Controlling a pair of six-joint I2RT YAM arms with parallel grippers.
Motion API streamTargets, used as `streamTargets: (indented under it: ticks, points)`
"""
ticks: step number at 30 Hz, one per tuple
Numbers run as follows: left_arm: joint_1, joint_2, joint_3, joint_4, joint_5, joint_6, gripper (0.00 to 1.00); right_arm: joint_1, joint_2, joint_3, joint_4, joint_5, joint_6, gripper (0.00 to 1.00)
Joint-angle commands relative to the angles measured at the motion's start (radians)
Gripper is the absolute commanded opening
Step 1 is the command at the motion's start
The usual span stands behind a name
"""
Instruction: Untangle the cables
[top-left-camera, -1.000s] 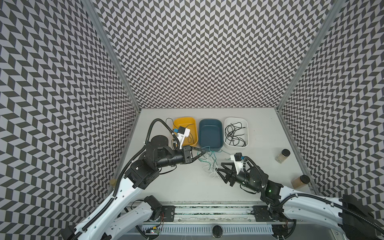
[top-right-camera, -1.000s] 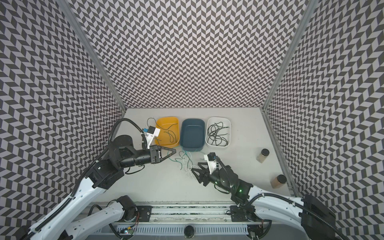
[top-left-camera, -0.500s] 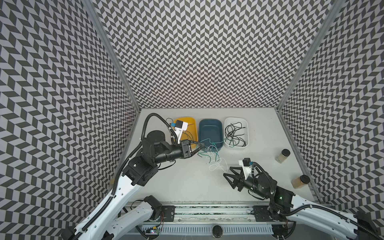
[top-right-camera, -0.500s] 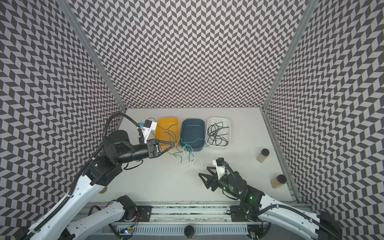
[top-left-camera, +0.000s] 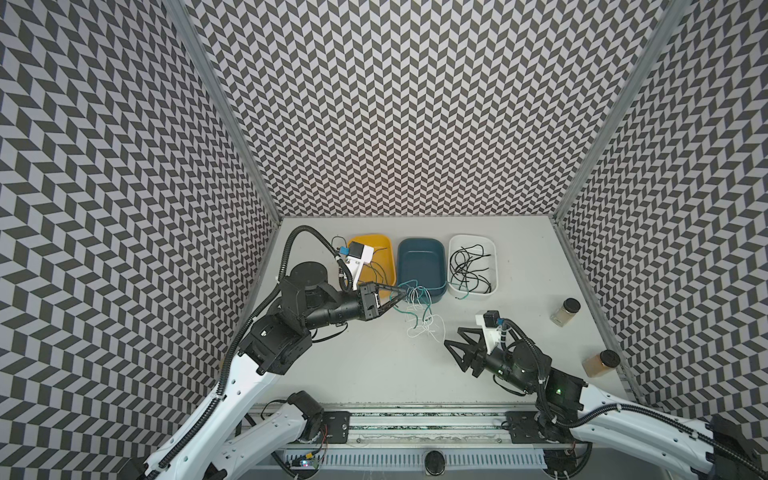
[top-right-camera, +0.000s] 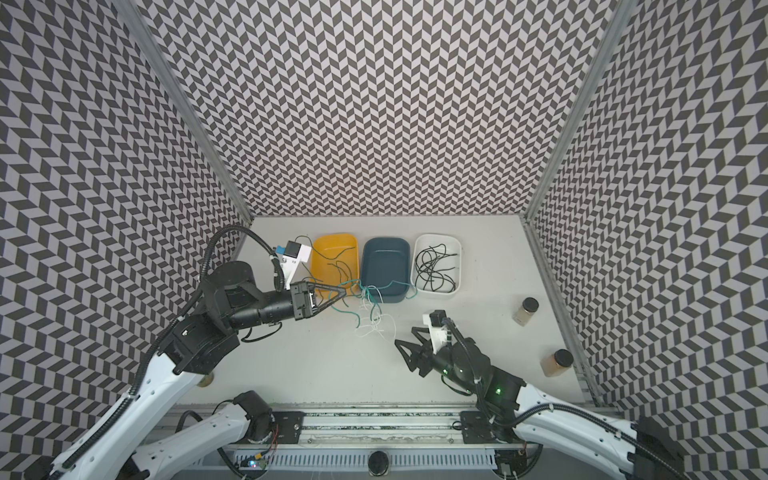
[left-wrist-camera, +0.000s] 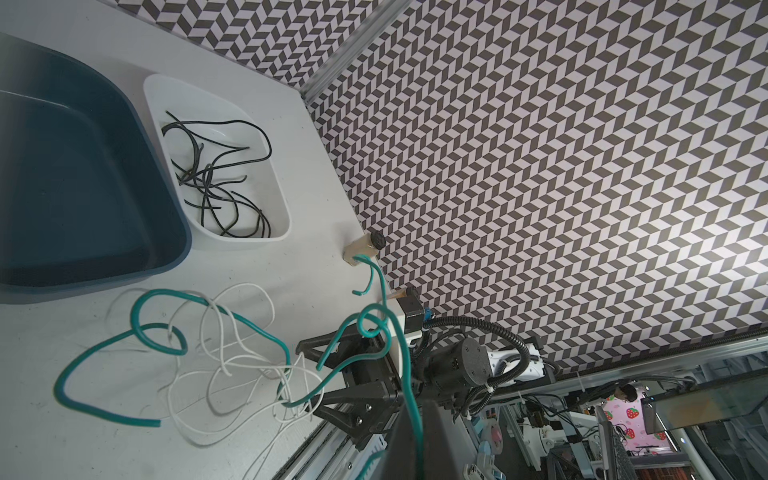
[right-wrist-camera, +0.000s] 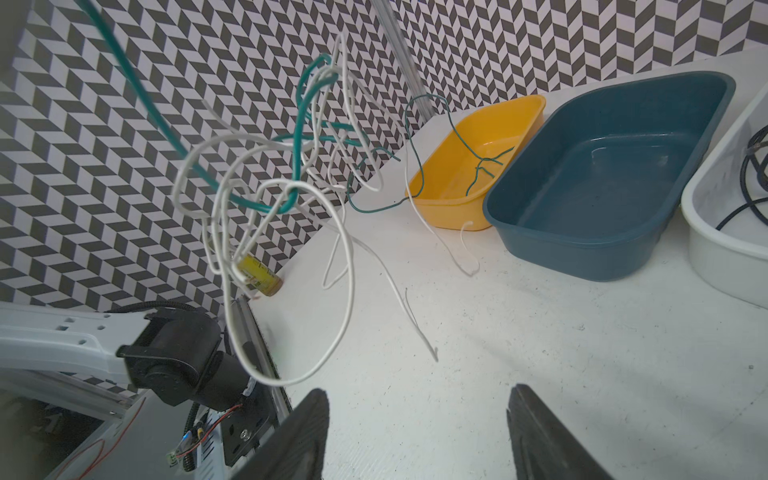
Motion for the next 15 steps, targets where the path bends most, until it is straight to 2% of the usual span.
streamTargets:
  ticks: [1, 4, 13, 15]
  points:
    - [0.006, -0.011, 0.001, 0.062, 0.023, -0.024, 0.0, -0.004, 0.059, 0.036, 0.072, -0.061, -0.008, 0.69]
    - [0.006, -0.015, 0.006, 0.069, 0.028, -0.036, 0.0, -0.004, 0.132, 0.073, 0.084, -0.105, -0.043, 0.69]
    - [0.006, -0.043, 0.01, 0.065, 0.031, -0.056, 0.0, -0.004, 0.242, 0.099, 0.192, -0.072, -0.051, 0.68]
    - [0.006, -0.047, 0.003, 0.08, 0.035, -0.068, 0.0, -0.005, 0.266, 0.104, 0.19, -0.046, -0.054, 0.61]
